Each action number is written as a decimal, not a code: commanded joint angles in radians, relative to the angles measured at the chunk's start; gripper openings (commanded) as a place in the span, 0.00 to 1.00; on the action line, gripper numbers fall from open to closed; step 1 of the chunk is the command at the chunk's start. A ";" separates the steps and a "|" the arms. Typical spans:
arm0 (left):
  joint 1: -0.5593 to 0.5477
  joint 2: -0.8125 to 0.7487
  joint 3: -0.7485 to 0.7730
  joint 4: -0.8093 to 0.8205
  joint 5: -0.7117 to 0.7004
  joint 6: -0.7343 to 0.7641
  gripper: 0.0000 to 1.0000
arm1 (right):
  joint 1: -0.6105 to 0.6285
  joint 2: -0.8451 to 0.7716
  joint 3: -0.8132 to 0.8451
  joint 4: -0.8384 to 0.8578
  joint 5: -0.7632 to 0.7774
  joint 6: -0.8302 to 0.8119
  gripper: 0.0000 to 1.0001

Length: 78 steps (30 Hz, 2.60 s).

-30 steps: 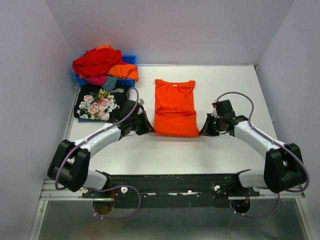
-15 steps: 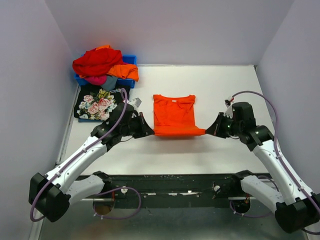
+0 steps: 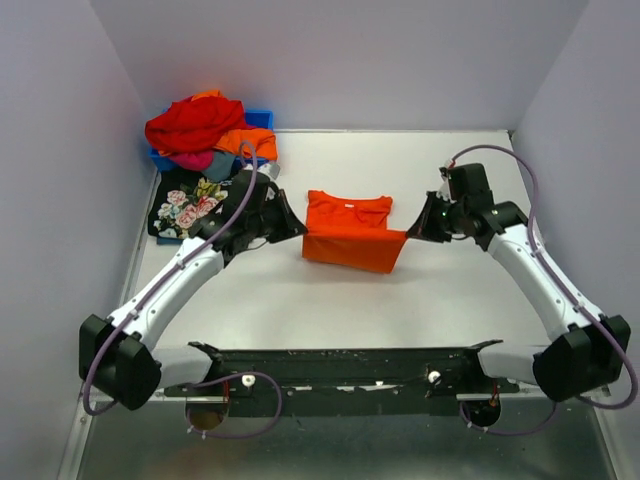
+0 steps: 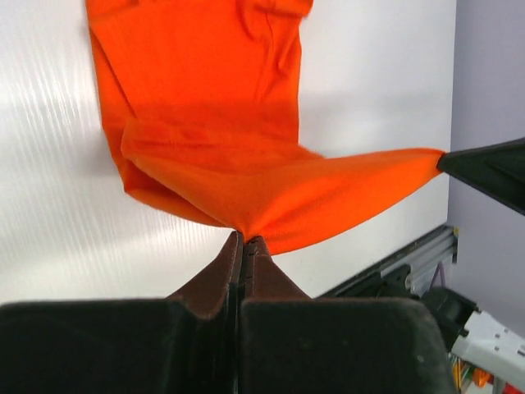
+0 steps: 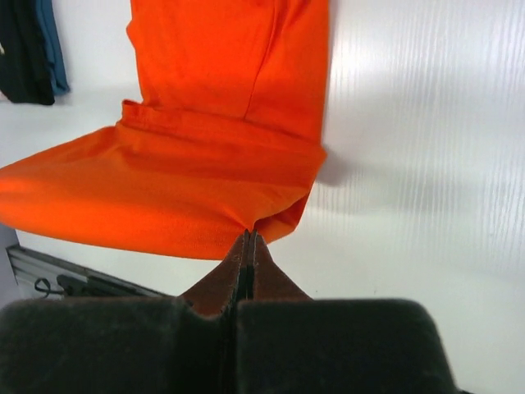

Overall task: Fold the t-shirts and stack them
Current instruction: Fold the long partially folded tshirt into a neat square, then put the neatly folded tshirt into the corner of the board with both arms

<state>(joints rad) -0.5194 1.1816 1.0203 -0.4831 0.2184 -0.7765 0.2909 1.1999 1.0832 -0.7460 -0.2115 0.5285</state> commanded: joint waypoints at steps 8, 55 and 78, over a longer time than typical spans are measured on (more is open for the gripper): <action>0.179 0.384 0.282 0.123 0.013 0.060 0.00 | -0.085 0.395 0.326 0.028 0.044 -0.021 0.01; 0.249 1.069 0.639 0.328 0.151 0.042 0.65 | -0.145 0.958 0.517 0.303 -0.109 0.031 0.51; 0.251 1.153 0.640 0.475 0.207 -0.015 0.17 | -0.053 1.057 0.613 0.261 0.027 0.062 0.33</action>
<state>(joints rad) -0.2684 2.3169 1.6756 -0.0700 0.4160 -0.7769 0.2043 2.2150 1.6707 -0.4629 -0.2516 0.5770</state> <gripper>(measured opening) 0.332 0.379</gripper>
